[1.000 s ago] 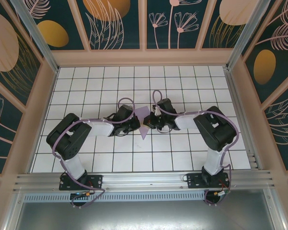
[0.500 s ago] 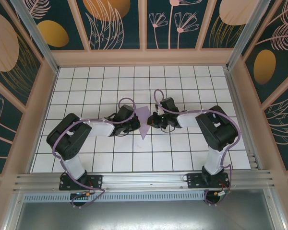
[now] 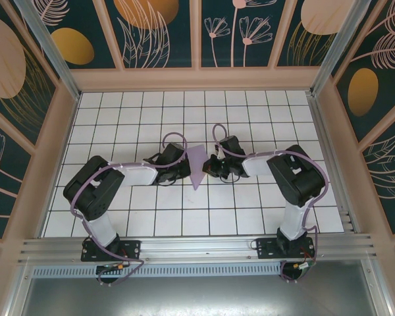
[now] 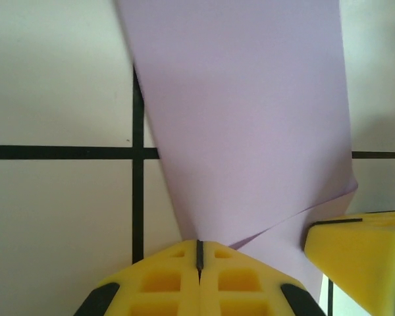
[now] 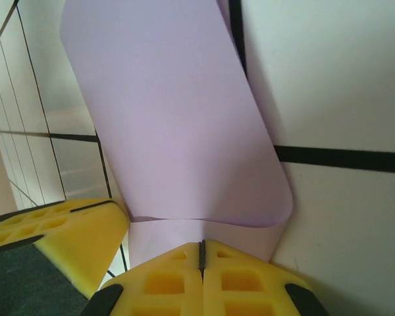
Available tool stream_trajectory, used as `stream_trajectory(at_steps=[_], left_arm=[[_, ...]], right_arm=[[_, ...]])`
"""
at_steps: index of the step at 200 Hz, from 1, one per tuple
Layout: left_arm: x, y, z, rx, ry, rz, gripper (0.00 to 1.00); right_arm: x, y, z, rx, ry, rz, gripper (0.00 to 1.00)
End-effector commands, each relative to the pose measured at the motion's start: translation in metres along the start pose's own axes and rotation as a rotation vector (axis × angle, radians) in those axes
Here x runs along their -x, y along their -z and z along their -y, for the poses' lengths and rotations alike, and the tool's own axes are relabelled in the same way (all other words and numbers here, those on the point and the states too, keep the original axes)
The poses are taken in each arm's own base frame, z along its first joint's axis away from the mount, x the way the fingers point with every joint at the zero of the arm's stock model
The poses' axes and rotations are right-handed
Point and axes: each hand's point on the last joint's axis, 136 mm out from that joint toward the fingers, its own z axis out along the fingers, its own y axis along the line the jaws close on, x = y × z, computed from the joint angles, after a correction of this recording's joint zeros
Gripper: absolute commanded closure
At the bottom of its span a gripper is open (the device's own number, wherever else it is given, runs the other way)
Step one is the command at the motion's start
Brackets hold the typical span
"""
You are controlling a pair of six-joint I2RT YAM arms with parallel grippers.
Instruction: Fold a paper plane with a square sheet of paper (pick it up from the middle)
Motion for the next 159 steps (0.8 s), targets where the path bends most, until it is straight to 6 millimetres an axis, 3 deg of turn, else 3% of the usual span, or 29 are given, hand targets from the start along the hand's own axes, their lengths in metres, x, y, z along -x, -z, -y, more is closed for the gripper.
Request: stream_trajectory(at_steps=[1,49,88,159], left_arm=[[0.015,0.026,0.018,-0.068,-0.005,0.052,1.00],[-0.010,0.048,0.043,-0.236,0.086,0.037,0.94],[-0.038,0.043,0.063,-0.317,0.110,-0.030,0.94],[-0.054,0.014,0.043,-0.209,0.117,-0.070,0.97]], right_arm=[[-0.009,0.004,0.029,-0.108,-0.148,0.054,1.00],[-0.008,0.009,0.028,-0.105,-0.256,0.115,1.00],[-0.008,0.009,0.028,-0.116,-0.274,0.130,1.00],[-0.010,0.006,0.029,-0.124,-0.265,0.114,1.00]])
